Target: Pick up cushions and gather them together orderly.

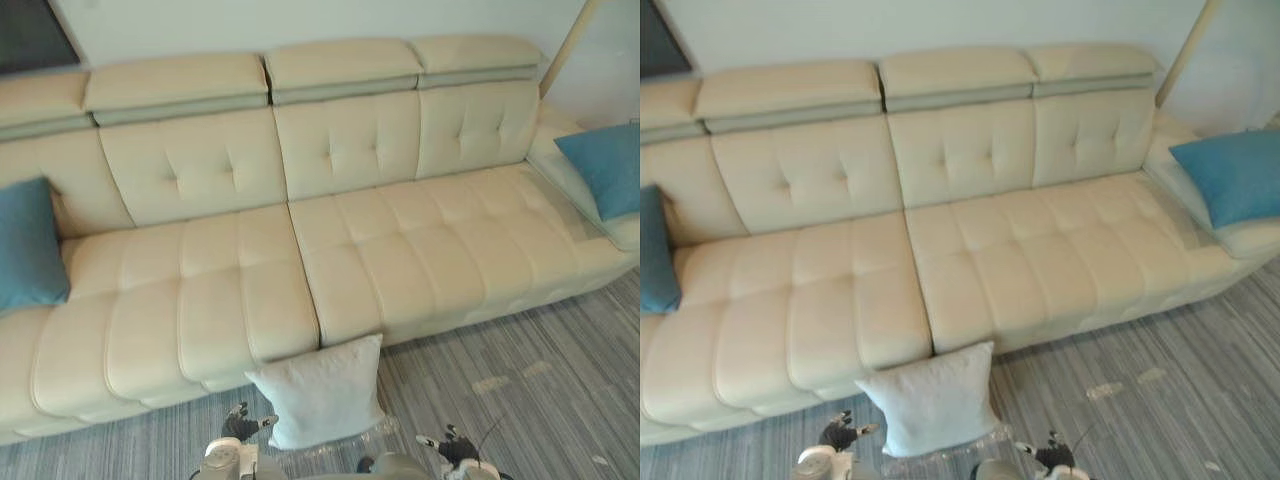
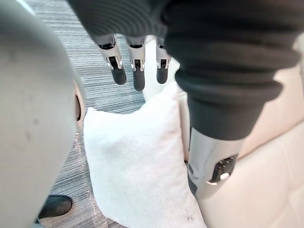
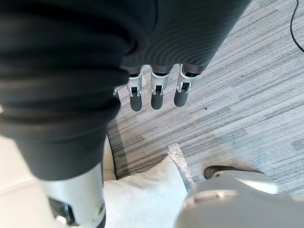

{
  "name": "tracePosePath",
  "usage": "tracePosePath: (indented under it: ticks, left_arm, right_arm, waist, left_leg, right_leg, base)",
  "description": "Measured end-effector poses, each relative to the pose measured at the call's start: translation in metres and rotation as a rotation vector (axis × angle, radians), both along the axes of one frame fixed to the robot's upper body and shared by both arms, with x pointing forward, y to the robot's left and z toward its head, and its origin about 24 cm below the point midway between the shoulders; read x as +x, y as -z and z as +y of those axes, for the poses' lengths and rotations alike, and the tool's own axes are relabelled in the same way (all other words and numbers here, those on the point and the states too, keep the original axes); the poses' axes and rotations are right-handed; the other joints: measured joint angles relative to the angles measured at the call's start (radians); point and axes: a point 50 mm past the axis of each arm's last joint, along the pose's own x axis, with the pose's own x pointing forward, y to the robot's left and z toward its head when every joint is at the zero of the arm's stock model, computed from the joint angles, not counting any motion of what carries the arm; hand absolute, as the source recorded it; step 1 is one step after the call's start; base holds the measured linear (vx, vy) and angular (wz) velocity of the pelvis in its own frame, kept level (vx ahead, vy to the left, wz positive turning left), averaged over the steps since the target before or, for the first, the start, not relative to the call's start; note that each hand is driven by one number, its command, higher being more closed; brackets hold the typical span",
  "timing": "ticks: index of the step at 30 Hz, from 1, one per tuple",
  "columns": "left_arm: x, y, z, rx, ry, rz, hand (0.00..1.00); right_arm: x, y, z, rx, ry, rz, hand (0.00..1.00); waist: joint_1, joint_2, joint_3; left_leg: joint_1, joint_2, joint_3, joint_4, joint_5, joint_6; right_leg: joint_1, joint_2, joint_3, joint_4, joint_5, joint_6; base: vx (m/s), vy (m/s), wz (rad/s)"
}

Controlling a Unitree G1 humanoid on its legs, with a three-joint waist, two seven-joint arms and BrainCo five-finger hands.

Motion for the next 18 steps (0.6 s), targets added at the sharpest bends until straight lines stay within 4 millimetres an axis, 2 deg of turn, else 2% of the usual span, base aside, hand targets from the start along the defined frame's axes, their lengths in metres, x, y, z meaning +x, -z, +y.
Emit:
tracePosePath:
  ticks: [1, 3, 4, 7, 8, 10, 11, 14, 16, 18]
  left_arm:
    - [-0.001, 0.0, 0.0, 0.001, 0.007, 0.004, 0.0]
    - [0.004, -0.002, 0.005, 0.017, 0.013, -0.01, 0.0]
    - [0.006, -0.003, 0.006, 0.022, 0.014, -0.014, 0.0]
    - [0.022, -0.009, 0.007, 0.024, 0.006, -0.057, 0.0]
    - [0.033, -0.015, 0.006, 0.03, 0.001, -0.102, 0.0]
    - [0.052, -0.027, 0.006, 0.025, -0.022, -0.183, 0.0]
    - [0.06, -0.033, 0.006, 0.028, -0.031, -0.222, 0.0]
    - [0.09, -0.057, 0.004, 0.013, -0.066, -0.369, 0.0]
    - [0.115, -0.08, 0.001, 0.002, -0.083, -0.489, 0.0]
    - [0.134, -0.098, 0.001, -0.01, -0.113, -0.576, 0.0]
  right_arm:
    - [-0.002, 0.001, 0.0, 0.002, 0.004, 0.006, 0.0]
    - [-0.003, 0.002, 0.006, 0.016, 0.001, 0.005, 0.0]
    - [-0.002, 0.001, 0.006, 0.015, 0.001, 0.002, 0.0]
    - [0.017, -0.006, 0.007, 0.007, -0.02, -0.062, 0.0]
    - [0.028, -0.011, 0.005, -0.004, -0.021, -0.108, 0.0]
    - [0.051, -0.023, 0.008, -0.006, -0.006, -0.206, 0.0]
    - [0.062, -0.03, 0.011, -0.006, -0.012, -0.253, 0.0]
    - [0.093, -0.054, 0.017, -0.006, -0.018, -0.416, 0.0]
    - [0.118, -0.074, 0.02, -0.019, -0.024, -0.52, 0.0]
    - [0.138, -0.094, 0.024, -0.031, -0.038, -0.615, 0.0]
  waist:
    - [-0.001, 0.002, 0.001]
    - [-0.006, -0.024, 0.015]
    - [-0.005, -0.031, 0.022]
    - [-0.006, -0.028, 0.069]
    - [-0.005, -0.024, 0.1]
    - [0.001, -0.021, 0.122]
    - [0.005, -0.022, 0.131]
    - [0.011, -0.024, 0.154]
    - [0.013, -0.023, 0.19]
    - [0.013, -0.023, 0.196]
  left_leg:
    - [0.013, -0.021, 0.011, -0.047, -0.004, 0.02]
    - [0.034, -0.063, 0.014, -0.083, 0.006, 0.031]
    - [0.029, -0.066, 0.021, -0.076, 0.006, 0.031]
    - [-0.038, -0.06, 0.033, 0.013, -0.018, 0.069]
    - [-0.089, -0.046, 0.037, 0.075, -0.031, 0.087]
    - [-0.187, -0.013, 0.048, 0.17, -0.057, 0.097]
    - [-0.226, 0.001, 0.053, 0.208, -0.08, 0.098]
    - [-0.364, 0.041, 0.042, 0.342, -0.155, 0.093]
    - [-0.45, 0.062, 0.017, 0.421, -0.177, 0.103]
    - [-0.573, 0.082, -0.011, 0.494, -0.187, 0.097]
  right_leg:
    - [-0.001, 0.002, 0.005, 0.002, -0.002, 0.003]
    - [-0.025, -0.02, 0.034, 0.031, -0.014, 0.024]
    - [-0.042, -0.027, 0.039, 0.051, -0.017, 0.03]
    - [-0.145, -0.047, 0.066, 0.184, -0.029, 0.045]
    - [-0.203, -0.047, 0.084, 0.246, -0.029, 0.045]
    - [-0.315, -0.045, 0.093, 0.339, -0.036, 0.05]
    - [-0.358, -0.045, 0.096, 0.375, -0.05, 0.058]
    - [-0.48, -0.045, 0.094, 0.461, -0.13, 0.049]
    - [-0.563, -0.047, 0.084, 0.544, -0.146, 0.034]
    - [-0.677, -0.046, 0.079, 0.62, -0.169, 0.025]
  base:
    - [0.06, 0.098, -0.12]
    - [0.03, 0.077, -0.08]
    - [-0.02, 0.086, -0.18]
    - [-0.12, 0.109, -0.13]
    - [-0.16, 0.065, -0.13]
    - [-0.19, 0.042, -0.21]
    - [-0.25, 0.0, -0.22]
    - [-0.23, -0.031, -0.05]
    - [-0.26, -0.036, 0.11]
    - [-0.27, -0.07, 0.15]
